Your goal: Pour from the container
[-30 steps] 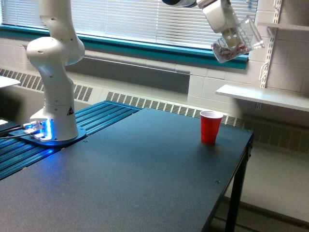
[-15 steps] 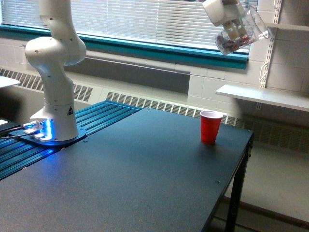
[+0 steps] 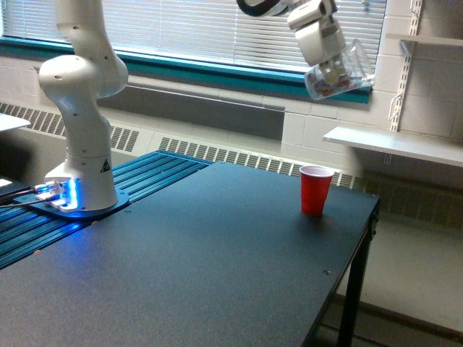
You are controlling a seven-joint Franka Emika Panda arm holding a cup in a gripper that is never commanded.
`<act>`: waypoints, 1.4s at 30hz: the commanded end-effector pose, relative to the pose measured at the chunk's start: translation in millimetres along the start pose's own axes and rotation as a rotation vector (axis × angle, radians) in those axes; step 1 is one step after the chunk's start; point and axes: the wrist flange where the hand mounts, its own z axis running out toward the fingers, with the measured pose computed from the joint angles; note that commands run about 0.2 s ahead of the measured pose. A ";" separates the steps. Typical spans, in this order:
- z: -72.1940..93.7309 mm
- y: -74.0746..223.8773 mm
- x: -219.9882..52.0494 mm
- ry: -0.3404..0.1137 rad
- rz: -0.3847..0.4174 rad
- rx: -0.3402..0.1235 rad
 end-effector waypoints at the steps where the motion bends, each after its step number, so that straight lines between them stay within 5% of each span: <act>1: 1.8 -1.8 -29.5 -0.018 -0.059 0.002; 24: 33.3 4.4 -119.7 -0.202 -0.172 -0.031; 35: 46.4 7.6 -151.0 -0.245 -0.208 -0.072; 42: 53.2 5.7 -172.8 -0.290 -0.200 -0.055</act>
